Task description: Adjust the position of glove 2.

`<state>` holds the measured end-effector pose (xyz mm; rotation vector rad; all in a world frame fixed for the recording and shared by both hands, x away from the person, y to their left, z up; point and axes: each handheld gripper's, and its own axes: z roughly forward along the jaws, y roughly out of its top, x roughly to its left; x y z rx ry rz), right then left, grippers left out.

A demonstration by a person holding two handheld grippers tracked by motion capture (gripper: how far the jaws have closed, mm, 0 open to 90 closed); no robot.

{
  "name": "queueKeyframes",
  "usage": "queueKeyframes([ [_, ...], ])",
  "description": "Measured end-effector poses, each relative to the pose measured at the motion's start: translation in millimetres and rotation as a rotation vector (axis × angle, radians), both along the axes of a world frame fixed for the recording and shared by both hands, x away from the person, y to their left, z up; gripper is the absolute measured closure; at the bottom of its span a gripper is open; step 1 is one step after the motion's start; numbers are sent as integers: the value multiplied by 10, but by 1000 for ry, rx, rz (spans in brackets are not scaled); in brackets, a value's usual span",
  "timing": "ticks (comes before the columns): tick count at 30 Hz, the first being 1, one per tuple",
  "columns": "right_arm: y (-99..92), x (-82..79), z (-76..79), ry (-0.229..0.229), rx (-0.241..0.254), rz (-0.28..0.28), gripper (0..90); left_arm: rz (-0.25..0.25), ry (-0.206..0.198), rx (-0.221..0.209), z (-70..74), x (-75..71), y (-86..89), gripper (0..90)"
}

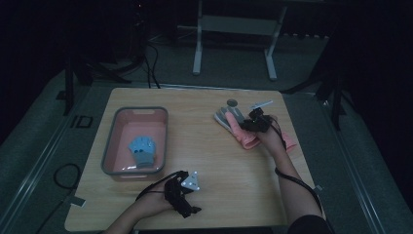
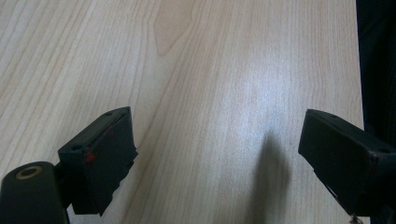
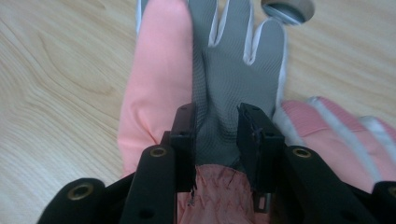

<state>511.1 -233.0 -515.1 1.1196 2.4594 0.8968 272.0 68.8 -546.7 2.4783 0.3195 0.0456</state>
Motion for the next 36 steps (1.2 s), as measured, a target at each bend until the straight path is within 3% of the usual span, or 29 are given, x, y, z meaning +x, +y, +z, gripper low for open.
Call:
queueKeyframes([
  [7,81,46,-84,27,-64,7,744,-13,10,12,-38,-7,-35,109],
  [10,109,43,-86,27,-88,3,854,-18,7,-1,-21,-15,-36,109],
  [13,128,25,-60,23,-83,-14,896,-14,0,-11,5,-19,-24,109],
  [16,133,-4,12,42,-22,-49,900,-1,0,-32,33,-14,-6,109],
  [19,163,-63,86,50,4,-93,900,8,-4,-39,51,-5,10,109],
  [24,254,-247,261,45,60,-142,900,5,-13,-26,60,3,21,109],
  [31,362,-584,500,23,109,-219,900,9,-17,-26,60,-6,12,109],
  [32,395,-727,572,12,134,-241,900,7,-25,-19,58,-6,4,109],
  [36,450,-970,650,-1,181,-272,900,3,-27,-14,66,-16,-6,109],
])
